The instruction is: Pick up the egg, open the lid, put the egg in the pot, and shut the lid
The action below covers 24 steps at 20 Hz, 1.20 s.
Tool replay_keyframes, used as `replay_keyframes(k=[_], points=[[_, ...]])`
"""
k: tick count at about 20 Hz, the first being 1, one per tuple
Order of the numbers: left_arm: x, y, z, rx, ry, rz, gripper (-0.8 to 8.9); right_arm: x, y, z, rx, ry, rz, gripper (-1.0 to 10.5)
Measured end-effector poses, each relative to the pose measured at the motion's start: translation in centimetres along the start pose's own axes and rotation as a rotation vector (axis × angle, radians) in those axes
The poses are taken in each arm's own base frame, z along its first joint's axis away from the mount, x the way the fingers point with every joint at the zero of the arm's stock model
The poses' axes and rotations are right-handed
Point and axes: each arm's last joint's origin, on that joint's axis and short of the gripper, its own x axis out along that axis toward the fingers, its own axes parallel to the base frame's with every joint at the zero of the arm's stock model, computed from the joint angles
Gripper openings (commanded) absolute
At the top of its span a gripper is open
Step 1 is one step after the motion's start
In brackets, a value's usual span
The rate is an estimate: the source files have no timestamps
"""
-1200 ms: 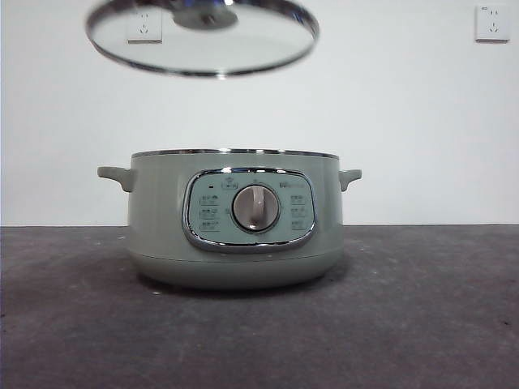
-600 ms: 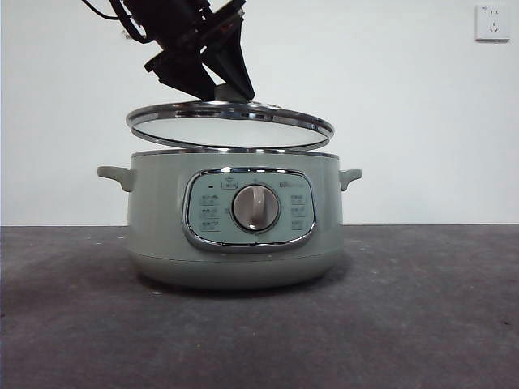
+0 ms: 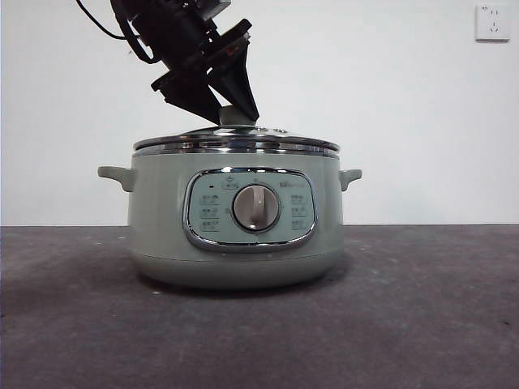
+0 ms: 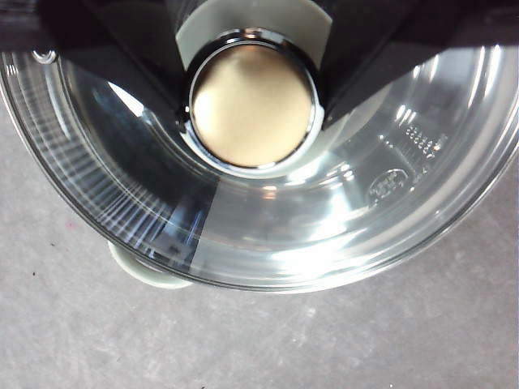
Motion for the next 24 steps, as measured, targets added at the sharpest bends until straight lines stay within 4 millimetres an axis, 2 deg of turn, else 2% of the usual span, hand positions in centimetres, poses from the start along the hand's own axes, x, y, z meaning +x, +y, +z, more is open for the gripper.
replay_keyframes(k=[13,14,17,24], points=[[0.09,-0.06,-0.64,0.015,0.016,0.008,0.12,0.0,0.03,0.26,0.003,-0.027,0.001,4.0],[0.09,-0.06,-0.64,0.015,0.016,0.008,0.58,0.0,0.03,0.26,0.003,-0.027,0.001,4.0],[0.09,-0.06,-0.64,0.015,0.016,0.008,3.22,0.01,0.02,0.2,0.003,-0.02,0.0,4.1],[-0.67,-0.21,-0.27,-0.007,0.059,0.005,3.29,0.02,0.02,0.19,0.002,-0.018,0.0,4.1]])
